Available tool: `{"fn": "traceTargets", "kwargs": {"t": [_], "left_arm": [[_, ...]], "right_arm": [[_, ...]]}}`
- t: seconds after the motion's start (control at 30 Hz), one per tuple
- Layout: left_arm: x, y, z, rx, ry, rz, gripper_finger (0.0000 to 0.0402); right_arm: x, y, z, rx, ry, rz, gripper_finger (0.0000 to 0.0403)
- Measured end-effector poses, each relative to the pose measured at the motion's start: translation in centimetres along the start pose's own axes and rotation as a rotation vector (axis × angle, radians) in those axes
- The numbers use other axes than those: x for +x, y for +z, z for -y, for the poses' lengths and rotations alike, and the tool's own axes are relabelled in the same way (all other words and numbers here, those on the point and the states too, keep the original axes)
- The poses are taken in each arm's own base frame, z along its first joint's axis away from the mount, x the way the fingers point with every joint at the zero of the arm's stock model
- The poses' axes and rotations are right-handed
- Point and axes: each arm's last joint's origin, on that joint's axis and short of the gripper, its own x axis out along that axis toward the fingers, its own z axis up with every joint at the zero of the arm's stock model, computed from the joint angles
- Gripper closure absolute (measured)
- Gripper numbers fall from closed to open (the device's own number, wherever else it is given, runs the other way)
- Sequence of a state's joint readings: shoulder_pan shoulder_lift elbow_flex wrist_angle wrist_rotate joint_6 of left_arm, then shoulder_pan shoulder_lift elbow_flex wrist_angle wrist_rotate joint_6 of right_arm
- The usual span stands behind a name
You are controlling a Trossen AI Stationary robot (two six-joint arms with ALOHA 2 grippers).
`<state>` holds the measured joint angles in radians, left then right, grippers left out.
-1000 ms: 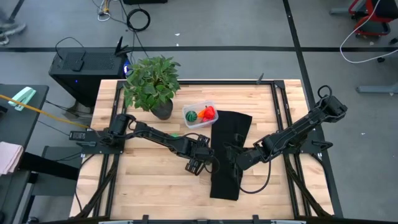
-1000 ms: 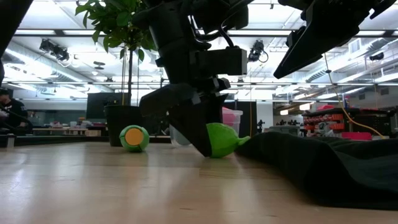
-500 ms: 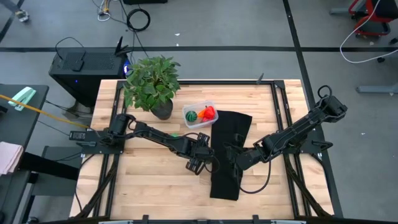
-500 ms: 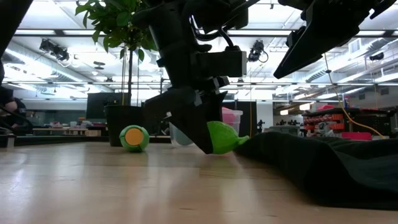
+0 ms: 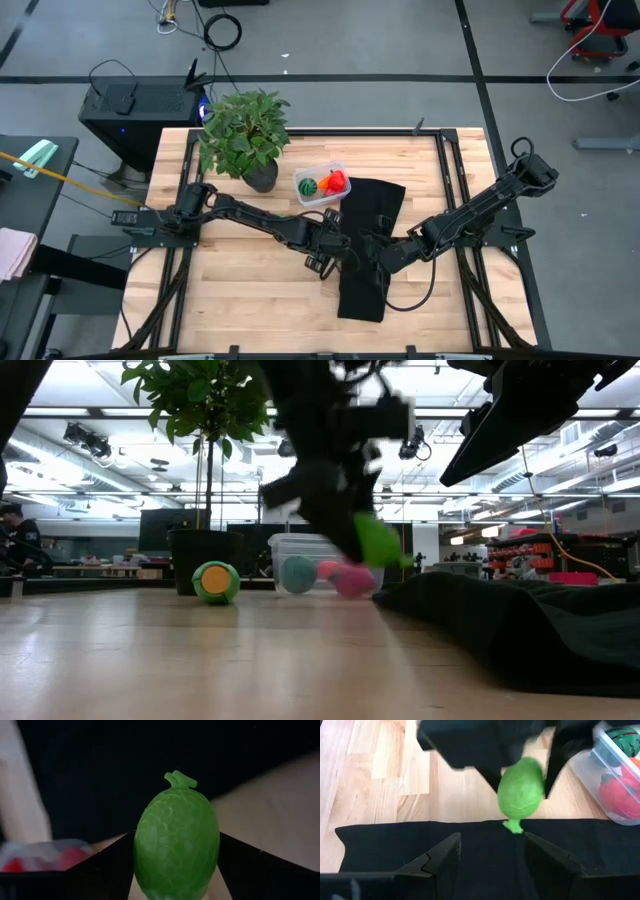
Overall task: Pick and placing Produce into tupperware
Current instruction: Put the green melon into the transparent bin
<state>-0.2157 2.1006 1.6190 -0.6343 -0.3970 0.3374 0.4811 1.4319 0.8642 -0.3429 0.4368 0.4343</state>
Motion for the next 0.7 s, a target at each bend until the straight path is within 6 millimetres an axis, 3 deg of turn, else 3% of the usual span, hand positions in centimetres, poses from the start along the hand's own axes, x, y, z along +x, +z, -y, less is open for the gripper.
{"fn": "traceTargets", "kwargs": {"t": [0.27, 0.7], "left_arm": [[-2.4, 1.1, -3.0, -0.018, 0.027, -0.038, 0.0149], [-1.6, -1.4, -8.0, -0.036, 0.118, -0.198, 0.0151]], "right_arm": [[-0.3, -0.3, -0.6, -0.006, 0.030, -0.006, 0.0183], [-1.2, -1.1, -2.3, -0.007, 0.064, 0.007, 0.0183]]}}
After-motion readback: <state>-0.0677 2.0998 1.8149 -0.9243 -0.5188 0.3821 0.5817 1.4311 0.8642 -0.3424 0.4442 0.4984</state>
